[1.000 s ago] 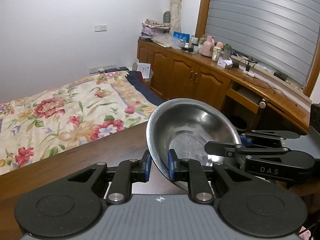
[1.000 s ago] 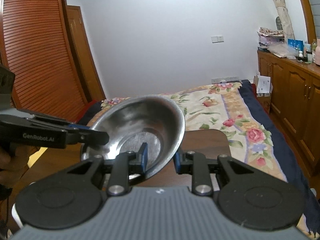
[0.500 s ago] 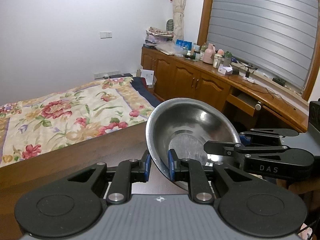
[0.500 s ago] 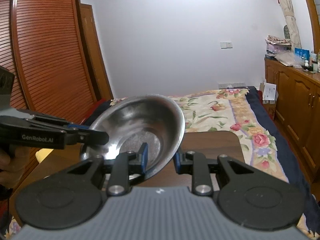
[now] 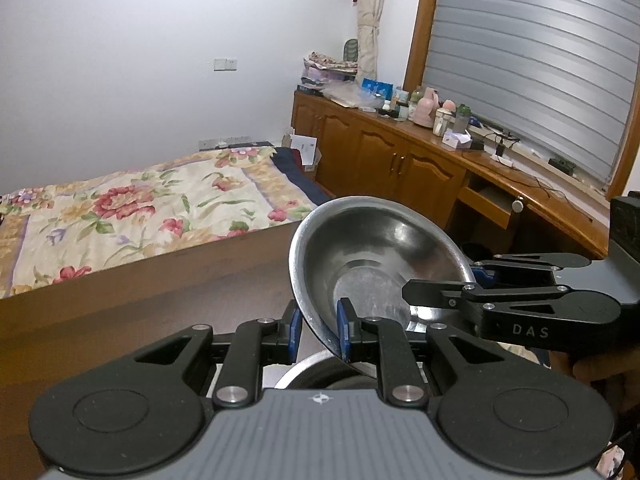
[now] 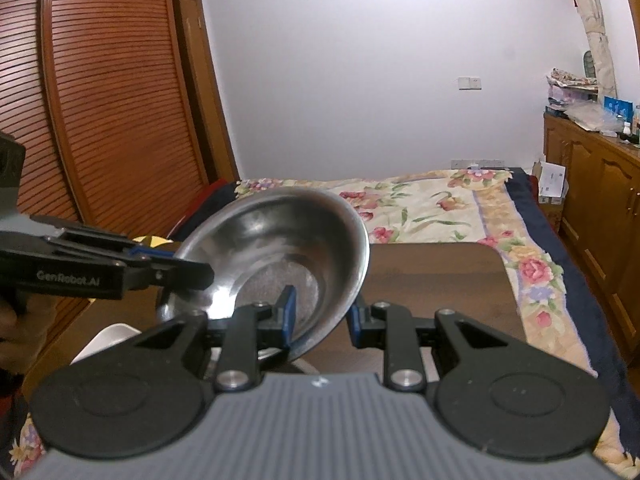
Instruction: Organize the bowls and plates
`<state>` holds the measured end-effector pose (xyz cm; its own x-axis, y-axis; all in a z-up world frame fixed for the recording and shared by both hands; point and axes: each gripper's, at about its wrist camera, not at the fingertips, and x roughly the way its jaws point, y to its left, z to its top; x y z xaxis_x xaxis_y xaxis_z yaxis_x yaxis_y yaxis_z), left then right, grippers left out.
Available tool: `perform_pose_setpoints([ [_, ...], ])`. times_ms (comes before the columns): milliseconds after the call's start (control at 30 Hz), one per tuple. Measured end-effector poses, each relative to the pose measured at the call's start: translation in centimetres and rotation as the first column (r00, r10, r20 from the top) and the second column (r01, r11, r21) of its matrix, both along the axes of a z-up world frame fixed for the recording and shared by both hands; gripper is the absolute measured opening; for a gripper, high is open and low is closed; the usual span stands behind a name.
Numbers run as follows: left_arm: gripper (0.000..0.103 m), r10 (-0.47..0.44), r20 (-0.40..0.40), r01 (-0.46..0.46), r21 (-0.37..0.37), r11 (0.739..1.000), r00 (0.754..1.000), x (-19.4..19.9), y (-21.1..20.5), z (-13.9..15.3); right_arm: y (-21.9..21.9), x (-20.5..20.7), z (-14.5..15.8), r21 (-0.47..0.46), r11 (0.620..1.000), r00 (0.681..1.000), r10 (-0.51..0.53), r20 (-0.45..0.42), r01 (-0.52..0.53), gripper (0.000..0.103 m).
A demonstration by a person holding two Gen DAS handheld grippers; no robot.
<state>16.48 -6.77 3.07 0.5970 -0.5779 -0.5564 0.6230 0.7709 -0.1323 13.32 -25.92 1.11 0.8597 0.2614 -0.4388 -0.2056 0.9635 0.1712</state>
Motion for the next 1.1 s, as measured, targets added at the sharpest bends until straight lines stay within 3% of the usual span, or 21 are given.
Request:
perform_pose_setpoints([
  [600, 0.021, 0.030, 0.008, -0.030, -0.008, 1.000, 1.000, -3.1, 1.2, -2.7, 1.7, -1.5, -2.1, 0.013, 1.000, 0.998, 0.028, -0.058, -0.027, 0.028],
  [1100, 0.023, 0.051, -0.054, -0.050, 0.010, 0.999, 0.997, -5.1, 2.2, -6.7, 3.3, -3.2, -4.2, -0.028, 0.999, 0.997, 0.038, -0.066, -0.040, 0.028],
])
